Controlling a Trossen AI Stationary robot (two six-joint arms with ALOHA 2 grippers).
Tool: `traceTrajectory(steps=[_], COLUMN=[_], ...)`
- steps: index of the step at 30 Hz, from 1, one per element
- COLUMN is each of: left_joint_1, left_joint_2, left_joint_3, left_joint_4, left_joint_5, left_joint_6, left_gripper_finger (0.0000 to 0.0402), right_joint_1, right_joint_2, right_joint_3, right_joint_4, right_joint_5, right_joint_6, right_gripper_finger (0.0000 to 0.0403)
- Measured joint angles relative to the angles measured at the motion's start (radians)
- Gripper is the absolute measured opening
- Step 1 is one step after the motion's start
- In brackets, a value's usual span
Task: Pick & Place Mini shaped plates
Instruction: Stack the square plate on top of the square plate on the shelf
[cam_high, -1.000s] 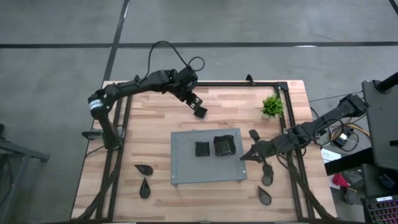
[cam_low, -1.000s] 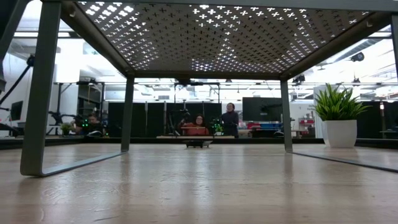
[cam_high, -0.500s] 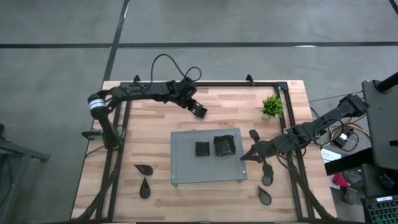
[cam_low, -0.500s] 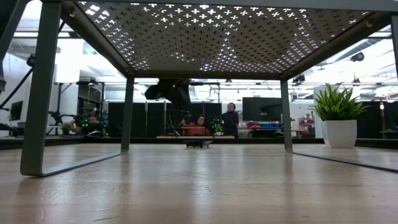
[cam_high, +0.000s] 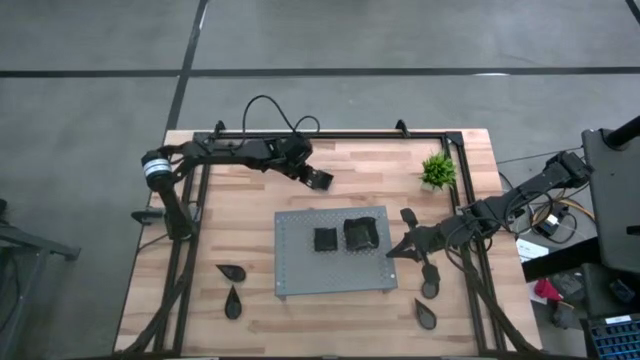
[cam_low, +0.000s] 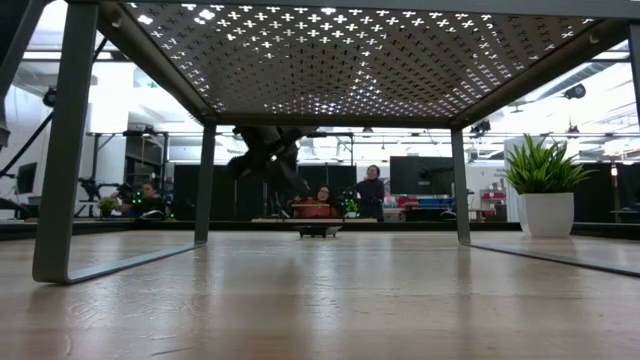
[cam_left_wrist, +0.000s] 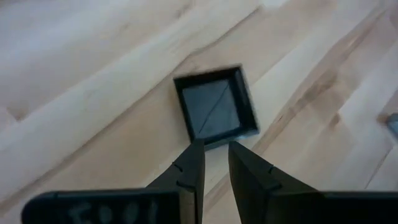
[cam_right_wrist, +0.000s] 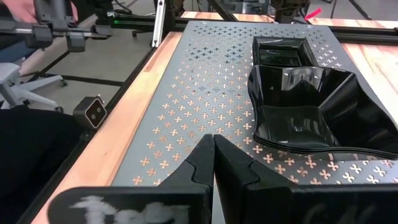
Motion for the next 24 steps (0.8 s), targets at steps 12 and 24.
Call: traceTrajectory(steps=[12,24], left_joint_1=[-0.001,0.010], left_joint_2=[0.004,0.055], left_joint_3=[-0.058,-0.057], left_joint_4=[0.112,0.108], left_joint_5=[0.032,0.116], left_joint_6=[-0.019,-0.102], left_gripper_finger=[0.0065,0.0065], right_joint_1=[0.000,0.000], right_joint_2=[0.000,0.000], right_joint_3=[0.000,0.000], right_joint_4=[0.004,0.007], right_joint_5=[0.000,0.000], right_joint_6=[-0.003,-0.001], right_gripper_finger=[0.0008,0.0008])
